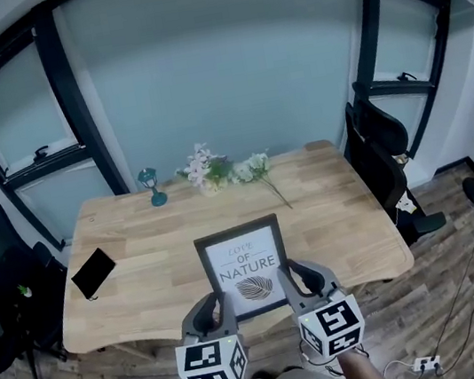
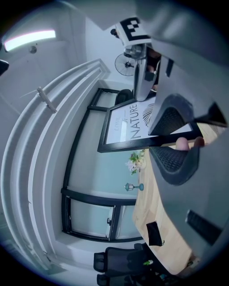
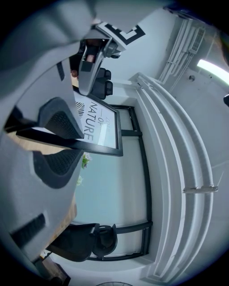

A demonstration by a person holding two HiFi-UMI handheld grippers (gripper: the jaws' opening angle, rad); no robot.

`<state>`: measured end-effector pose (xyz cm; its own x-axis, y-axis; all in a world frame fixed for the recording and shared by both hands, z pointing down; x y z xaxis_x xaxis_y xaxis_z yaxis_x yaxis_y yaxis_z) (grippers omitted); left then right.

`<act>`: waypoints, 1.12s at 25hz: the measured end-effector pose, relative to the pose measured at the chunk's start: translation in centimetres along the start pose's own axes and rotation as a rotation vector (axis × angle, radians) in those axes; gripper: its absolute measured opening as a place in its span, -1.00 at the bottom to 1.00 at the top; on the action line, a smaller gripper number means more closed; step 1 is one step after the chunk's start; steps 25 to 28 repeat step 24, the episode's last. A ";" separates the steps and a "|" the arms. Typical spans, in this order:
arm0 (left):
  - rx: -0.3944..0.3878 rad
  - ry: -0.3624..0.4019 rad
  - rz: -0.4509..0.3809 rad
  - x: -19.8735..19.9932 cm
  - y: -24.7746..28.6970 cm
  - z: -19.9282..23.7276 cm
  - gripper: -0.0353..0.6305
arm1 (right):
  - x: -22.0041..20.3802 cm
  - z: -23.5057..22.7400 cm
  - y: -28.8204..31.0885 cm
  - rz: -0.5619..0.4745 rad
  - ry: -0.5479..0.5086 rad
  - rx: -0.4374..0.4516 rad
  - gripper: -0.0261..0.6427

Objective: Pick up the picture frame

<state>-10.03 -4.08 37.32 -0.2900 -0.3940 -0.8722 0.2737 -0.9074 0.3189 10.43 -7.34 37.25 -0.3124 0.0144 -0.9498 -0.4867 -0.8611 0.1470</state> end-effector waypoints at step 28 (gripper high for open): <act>0.046 -0.006 -0.023 -1.4 -1.1 -5.8 -0.68 | -0.5 -4.1 -3.8 -0.042 -0.008 0.063 -0.70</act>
Point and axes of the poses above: the fingertips, and each gripper's own axes: y forward along the fingers, z to its left, x out of its top, the point moved 10 cm from there along -y, backward along the fingers, and after that the axes turned 14 degrees about -y, right-handed, at the moved point
